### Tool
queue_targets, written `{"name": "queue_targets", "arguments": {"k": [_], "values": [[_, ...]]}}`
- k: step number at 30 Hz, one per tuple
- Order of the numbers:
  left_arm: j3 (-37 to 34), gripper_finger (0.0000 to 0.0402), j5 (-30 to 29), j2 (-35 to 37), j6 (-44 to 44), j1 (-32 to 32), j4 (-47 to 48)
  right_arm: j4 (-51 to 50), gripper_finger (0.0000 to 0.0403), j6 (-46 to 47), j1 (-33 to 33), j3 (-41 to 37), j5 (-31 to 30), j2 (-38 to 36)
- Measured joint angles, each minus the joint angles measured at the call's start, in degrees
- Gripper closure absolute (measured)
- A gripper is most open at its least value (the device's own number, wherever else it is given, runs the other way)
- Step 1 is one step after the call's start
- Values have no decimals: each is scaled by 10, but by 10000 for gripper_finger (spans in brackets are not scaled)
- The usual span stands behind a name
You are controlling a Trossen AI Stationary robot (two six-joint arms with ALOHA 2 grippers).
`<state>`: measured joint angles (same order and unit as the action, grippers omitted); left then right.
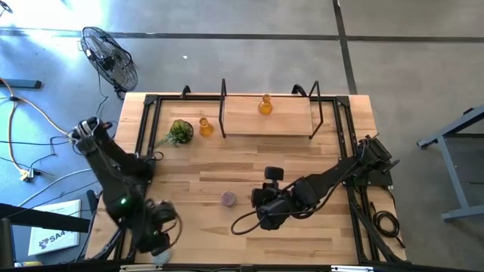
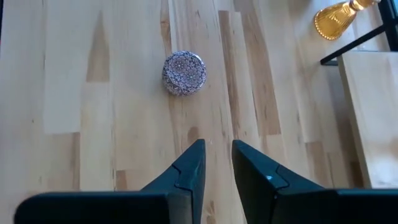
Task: Pick & Place candle stick holders
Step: Put the blue scented candle on the shelf
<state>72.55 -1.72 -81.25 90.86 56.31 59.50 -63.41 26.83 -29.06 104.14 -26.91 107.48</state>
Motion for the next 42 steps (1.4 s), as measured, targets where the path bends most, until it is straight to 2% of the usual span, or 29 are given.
{"name": "queue_targets", "arguments": {"k": [5,8,11,18,26,39,42], "values": [[0,80,-110,-19,201,78,-27,6,329,-30,0,0,0,0],[0,80,-140,-33,248,105,-43,15,329,-44,0,0,3,0],[0,80,-123,-54,253,113,-62,18,329,-46,0,0,3,0],[0,80,-26,-112,270,104,-107,25,329,-33,-7,0,3,0],[0,80,-8,-147,289,97,-127,66,329,-32,-19,0,9,0],[0,80,-2,-156,357,97,-105,68,329,-22,-36,0,9,0],[0,80,17,-166,372,97,-106,67,329,-22,-39,0,9,0]]}}
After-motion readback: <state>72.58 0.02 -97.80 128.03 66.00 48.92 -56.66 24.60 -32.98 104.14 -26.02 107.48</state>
